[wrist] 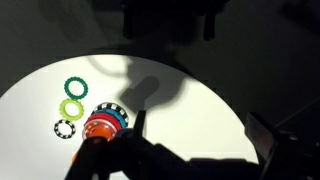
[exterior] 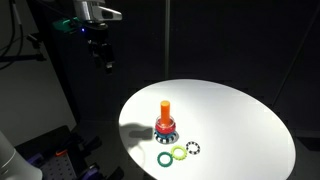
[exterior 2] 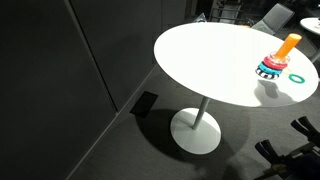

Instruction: Put the dark green thing on the ring toss

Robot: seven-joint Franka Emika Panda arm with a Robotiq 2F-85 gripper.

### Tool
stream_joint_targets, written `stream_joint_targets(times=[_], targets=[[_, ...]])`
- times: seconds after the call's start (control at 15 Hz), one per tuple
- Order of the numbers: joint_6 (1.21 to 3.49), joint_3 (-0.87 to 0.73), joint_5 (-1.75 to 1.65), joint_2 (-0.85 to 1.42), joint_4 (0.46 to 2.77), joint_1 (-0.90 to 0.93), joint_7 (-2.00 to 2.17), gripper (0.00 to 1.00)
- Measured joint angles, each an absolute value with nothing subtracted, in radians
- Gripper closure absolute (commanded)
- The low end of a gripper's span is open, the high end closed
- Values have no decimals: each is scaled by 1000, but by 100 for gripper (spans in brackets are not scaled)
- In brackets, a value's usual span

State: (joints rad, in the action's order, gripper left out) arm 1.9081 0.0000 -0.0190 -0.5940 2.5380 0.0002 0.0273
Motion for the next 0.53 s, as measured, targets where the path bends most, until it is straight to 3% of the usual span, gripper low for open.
stream_joint_targets(times=[0.53], targets=[[2016, -14, -21, -523, 2545, -43, 35, 0]])
